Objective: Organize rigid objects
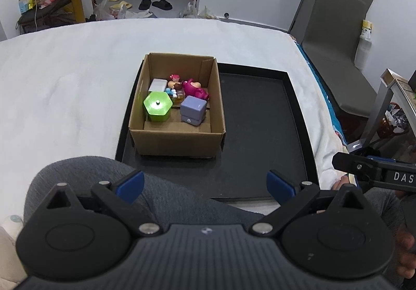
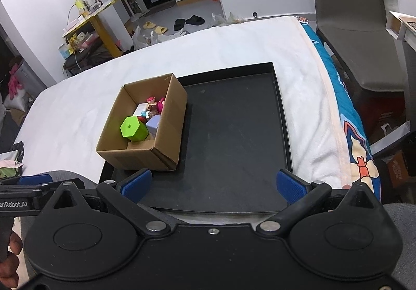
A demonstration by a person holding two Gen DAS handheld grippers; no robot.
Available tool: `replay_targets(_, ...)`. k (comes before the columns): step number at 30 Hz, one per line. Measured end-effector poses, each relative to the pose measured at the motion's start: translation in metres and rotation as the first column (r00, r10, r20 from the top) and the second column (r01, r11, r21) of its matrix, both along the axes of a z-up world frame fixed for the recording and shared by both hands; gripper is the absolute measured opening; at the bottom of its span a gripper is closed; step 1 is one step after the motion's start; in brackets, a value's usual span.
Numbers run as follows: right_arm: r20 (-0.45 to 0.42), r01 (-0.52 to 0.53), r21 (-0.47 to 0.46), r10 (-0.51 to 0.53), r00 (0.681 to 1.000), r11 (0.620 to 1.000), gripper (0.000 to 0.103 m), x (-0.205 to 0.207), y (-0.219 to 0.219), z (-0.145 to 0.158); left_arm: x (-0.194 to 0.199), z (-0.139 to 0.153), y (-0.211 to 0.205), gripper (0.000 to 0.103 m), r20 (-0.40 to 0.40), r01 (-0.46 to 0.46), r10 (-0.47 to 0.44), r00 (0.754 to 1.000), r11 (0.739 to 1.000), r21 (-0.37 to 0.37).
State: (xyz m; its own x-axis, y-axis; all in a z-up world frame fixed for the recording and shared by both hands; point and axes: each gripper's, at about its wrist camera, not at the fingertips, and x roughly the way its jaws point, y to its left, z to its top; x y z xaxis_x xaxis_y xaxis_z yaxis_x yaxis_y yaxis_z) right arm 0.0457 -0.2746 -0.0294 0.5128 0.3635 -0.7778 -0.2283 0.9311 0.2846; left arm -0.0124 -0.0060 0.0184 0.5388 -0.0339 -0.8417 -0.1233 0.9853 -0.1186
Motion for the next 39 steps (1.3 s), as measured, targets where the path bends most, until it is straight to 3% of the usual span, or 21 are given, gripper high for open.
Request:
replay_targets(11, -0.035, 0.0, -0.019, 0.0, 0.999, 1.0, 0.103, 0.007, 0.003, -0.012, 0.008, -0.012, 0.001, 0.1, -0.031, -0.003, 0.003, 1.0, 1.0, 0.01)
replay_targets(15, -0.043, -0.001, -0.021, 0.0, 0.999, 1.0, 0.103, 0.011, 0.003, -0.015, 0.012, -0.012, 0.002, 0.1, -0.038, -0.001, 0.0, 0.999, 1.0, -0.021)
replay_targets(39, -0.056, -0.014, -0.035, 0.012, 0.998, 0.999, 0.103, 0.021, 0.006, -0.02, 0.019, -0.013, -0.001, 0.1, -0.048, -0.002, 0.003, 0.999, 1.0, 0.011)
